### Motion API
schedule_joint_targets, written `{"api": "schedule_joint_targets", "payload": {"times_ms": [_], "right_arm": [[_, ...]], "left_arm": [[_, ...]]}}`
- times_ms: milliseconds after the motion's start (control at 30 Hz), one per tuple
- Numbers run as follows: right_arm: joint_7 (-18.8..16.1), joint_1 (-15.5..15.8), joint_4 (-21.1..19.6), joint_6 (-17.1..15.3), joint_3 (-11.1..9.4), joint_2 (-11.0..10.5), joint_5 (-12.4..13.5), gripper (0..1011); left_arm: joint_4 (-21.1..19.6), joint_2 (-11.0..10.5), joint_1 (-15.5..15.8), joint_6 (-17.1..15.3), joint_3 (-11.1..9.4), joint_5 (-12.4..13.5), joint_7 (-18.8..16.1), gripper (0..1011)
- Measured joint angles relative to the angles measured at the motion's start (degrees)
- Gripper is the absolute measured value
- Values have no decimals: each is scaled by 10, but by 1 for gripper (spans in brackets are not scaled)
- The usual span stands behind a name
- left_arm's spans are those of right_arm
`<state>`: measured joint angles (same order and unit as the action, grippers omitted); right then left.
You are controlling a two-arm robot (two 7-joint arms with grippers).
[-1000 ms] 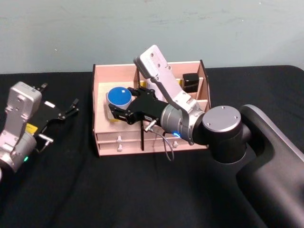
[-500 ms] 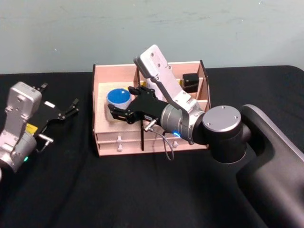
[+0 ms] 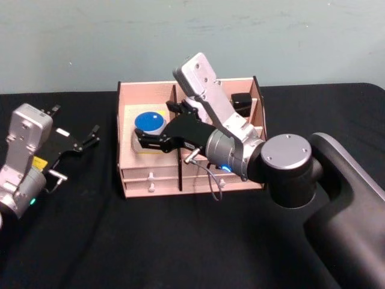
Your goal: Pick up the facial cleanser and watermelon frost from the table and place them into the tiered storage box.
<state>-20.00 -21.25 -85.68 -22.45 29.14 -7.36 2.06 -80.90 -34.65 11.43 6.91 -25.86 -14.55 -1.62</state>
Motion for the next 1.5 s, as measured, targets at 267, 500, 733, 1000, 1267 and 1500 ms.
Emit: {"api": "schedule_joint_targets", "payload": {"times_ms": [267,500,733,1000,1267,1500], "right_arm": [[31,40,-100,48,2,-45,-57,1002],[74,95,-179,88,-38,-81,-88,1003],[102,147,-230,116,-101,-109,-92,1003],[124,209,-249,135,-189,-128,-77,1002],[137,232,-215,144,-239,-119,-69,1003],[135,231,-164,148,-253,-106,-67,1002]], "left_arm": [[0,0,0,0,0,0,0,1010],[0,0,0,0,0,0,0,1010],[0,0,0,0,0,0,0,1010],[0,0,0,0,0,0,0,1010],[0,0,0,0,0,0,0,1010],[0,0,0,0,0,0,0,1010]]}}
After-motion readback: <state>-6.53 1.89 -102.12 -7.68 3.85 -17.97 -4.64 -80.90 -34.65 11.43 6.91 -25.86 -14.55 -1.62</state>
